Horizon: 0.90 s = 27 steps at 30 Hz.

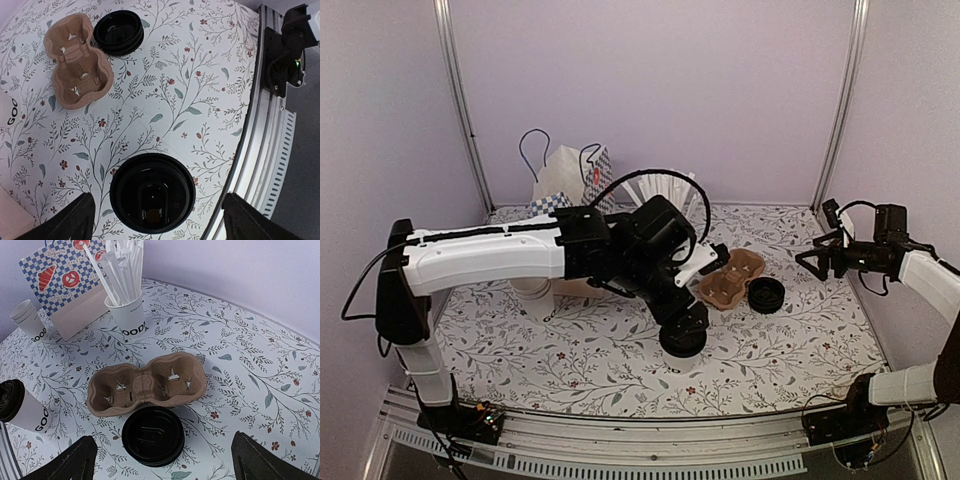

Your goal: Pack the takeout coffee

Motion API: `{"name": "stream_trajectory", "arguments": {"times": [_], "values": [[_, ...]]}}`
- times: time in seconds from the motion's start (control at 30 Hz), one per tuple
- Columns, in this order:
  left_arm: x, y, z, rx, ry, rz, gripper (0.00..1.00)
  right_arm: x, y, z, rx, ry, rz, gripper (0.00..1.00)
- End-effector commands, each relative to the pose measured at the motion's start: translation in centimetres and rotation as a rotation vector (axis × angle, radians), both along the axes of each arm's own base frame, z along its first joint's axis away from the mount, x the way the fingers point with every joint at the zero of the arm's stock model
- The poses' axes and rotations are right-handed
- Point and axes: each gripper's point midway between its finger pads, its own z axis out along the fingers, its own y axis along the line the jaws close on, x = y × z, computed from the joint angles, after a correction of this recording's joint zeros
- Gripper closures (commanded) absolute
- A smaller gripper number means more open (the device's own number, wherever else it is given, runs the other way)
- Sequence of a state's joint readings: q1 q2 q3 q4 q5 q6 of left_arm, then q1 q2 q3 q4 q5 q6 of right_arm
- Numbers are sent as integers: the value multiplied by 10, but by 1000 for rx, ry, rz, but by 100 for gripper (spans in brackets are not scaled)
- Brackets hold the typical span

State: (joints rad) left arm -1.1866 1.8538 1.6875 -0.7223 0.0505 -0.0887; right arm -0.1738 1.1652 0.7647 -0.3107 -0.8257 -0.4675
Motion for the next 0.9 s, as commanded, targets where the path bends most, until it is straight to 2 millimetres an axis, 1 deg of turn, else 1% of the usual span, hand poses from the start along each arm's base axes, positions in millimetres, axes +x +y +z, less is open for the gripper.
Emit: {"name": "stream_trajectory", "arguments": {"times": [0.0,0.13,0.33,0.57,0.77,0.87], "values": [[-6,3,-30,109,-6,-40,8,-11,9,17,17,-65,56,3],[-5,4,-37,147,-9,-49,6,-15,11,19,21,-75,73,3],[-13,4,-52,187,50,-69,4,-16,14,16,36,-58,100,3],[-8,9,-65,241,45,-35,4,-17,18,18,52,-55,126,3],[-2,4,-69,253,36,-39,12,-19,18,17,55,-52,133,3],[-2,2,-70,260,40,-51,18,-18,18,16,51,-50,129,3]]}}
